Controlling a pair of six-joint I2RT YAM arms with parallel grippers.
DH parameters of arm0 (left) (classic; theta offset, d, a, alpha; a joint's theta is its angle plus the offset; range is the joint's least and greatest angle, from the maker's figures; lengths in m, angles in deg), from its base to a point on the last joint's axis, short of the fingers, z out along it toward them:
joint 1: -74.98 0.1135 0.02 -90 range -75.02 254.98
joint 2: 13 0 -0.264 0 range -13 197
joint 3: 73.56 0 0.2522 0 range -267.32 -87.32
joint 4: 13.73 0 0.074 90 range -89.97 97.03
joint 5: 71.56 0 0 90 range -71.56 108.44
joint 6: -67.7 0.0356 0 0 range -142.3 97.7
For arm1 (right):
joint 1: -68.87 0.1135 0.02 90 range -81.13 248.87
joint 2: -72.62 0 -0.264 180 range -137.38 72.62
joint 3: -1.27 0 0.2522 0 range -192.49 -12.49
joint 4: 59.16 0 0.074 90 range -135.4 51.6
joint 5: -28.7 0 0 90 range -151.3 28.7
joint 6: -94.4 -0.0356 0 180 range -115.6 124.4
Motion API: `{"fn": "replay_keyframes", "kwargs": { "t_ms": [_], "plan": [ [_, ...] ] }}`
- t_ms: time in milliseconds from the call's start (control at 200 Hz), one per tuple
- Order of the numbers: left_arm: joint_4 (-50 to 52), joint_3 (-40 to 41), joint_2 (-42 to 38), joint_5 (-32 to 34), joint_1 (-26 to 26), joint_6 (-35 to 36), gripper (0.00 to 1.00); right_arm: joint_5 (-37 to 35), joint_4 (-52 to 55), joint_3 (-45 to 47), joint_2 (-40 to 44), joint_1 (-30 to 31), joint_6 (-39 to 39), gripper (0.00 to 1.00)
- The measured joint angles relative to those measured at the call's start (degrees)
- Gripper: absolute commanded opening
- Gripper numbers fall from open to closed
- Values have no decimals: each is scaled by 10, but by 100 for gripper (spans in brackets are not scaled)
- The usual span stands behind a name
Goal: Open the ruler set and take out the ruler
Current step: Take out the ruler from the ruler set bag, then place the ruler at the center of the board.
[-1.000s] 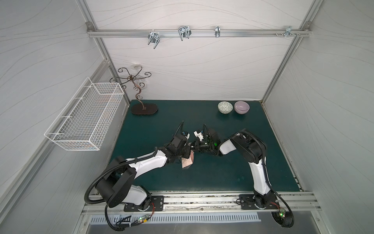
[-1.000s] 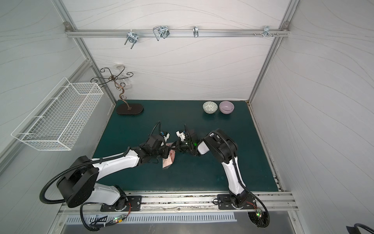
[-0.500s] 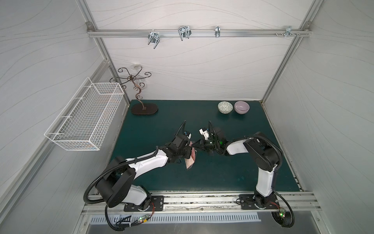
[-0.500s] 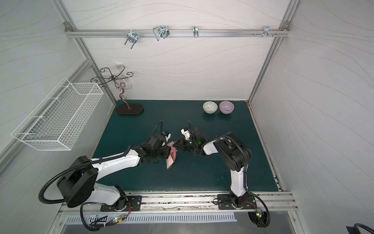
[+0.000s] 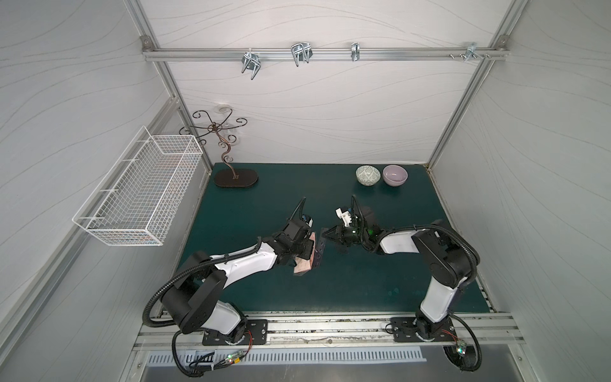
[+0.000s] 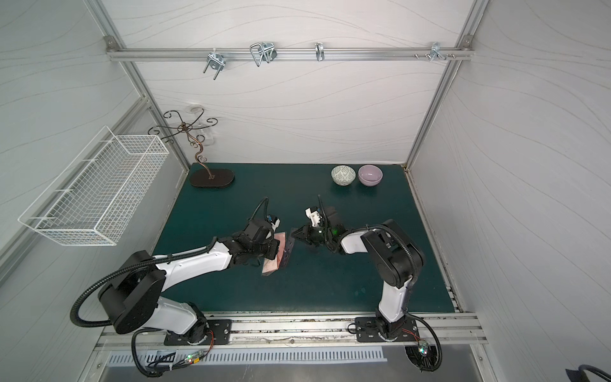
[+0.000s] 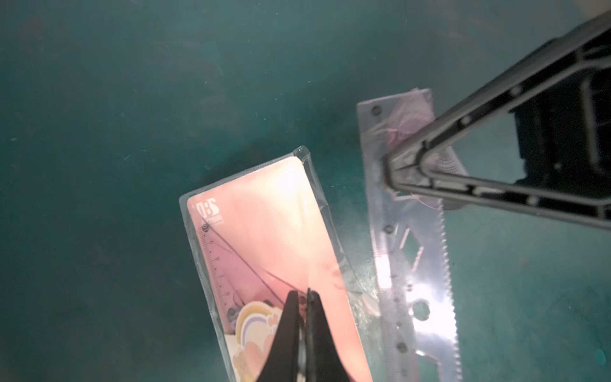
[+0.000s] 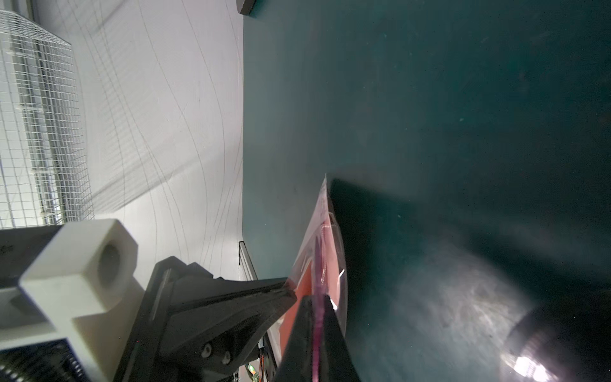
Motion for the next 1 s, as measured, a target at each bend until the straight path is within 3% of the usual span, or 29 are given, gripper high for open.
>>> {"fn": "replay_keyframes", "kwargs": {
  "t_ms": [205, 330, 430, 640, 765, 1000],
  "plan": [
    [2, 0, -3, 10, 0, 2, 0, 53, -10, 18, 21, -71, 11, 0],
    [6, 0, -7, 19, 0, 6, 0, 105, 36, 14, 55, -122, 48, 0],
    [11, 0, -14, 24, 0, 11, 0, 119, 191, -33, 82, -170, 144, 0],
    [14, 0, -21, 33, 0, 16, 0, 52, 512, -183, 105, -248, 373, 0],
    [15, 0, -26, 33, 0, 17, 0, 43, 610, -235, 69, -255, 448, 0],
    [15, 2, -33, 33, 0, 18, 0, 49, 683, -296, -53, -243, 509, 0]
  ]
}}
